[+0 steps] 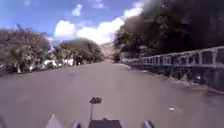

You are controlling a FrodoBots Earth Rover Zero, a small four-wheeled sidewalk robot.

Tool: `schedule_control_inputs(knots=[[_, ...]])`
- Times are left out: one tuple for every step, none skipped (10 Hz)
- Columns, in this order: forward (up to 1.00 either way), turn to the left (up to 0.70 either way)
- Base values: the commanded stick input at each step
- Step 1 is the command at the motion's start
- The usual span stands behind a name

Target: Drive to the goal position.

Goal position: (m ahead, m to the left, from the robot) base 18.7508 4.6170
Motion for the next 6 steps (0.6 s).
schedule_control_inputs(knots=[[0.70,0.00],[0.70,0.00],[0.70,-0.09],[0.70,-0.20],[0.70,-0.35],[0.70,-0.35]])
